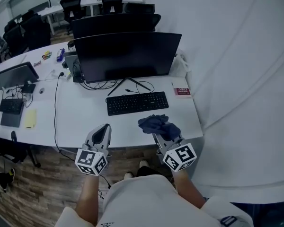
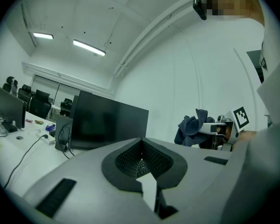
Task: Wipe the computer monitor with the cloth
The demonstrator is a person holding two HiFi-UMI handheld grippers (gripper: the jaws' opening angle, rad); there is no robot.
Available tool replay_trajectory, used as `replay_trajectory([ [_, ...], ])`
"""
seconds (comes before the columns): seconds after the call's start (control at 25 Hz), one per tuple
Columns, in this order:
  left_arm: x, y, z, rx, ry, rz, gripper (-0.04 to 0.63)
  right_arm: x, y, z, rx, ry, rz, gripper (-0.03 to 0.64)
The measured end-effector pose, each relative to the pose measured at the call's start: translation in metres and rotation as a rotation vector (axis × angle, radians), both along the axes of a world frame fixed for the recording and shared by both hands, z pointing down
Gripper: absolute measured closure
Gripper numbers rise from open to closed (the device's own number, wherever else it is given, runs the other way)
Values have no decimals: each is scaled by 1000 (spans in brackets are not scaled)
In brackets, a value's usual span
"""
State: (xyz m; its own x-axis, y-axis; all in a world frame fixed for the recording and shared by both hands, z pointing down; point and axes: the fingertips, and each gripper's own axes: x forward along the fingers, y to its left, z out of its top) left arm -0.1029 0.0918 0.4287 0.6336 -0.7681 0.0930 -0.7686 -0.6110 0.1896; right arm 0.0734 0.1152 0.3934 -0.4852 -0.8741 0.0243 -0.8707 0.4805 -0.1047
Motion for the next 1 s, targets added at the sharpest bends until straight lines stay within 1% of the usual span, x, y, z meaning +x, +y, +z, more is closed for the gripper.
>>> replay_trajectory([
  [0.16,-6,-6,2,-3,1,-17,588,-9,-17,-3,13,3,-28,511],
  [0.28,-11,-16,4,-9,-1,-42,588,-16,-37,-14,45,1,-60,511],
  [0.36,-14,-26,3,-5,-7,-58,588,-22,-53,-22,67,4,-88,511],
  [0.6,-13,-63,-4,5,-17,-107,588,-38,-107,-30,87,6,-184,511],
  [0.8,-8,-100,-9,9,-9,-155,588,-41,-153,-30,80,-4,-259,511],
  [1.0,0,-131,-9,14,-30,-224,588,-35,-194,-27,73,-2,-325,511],
])
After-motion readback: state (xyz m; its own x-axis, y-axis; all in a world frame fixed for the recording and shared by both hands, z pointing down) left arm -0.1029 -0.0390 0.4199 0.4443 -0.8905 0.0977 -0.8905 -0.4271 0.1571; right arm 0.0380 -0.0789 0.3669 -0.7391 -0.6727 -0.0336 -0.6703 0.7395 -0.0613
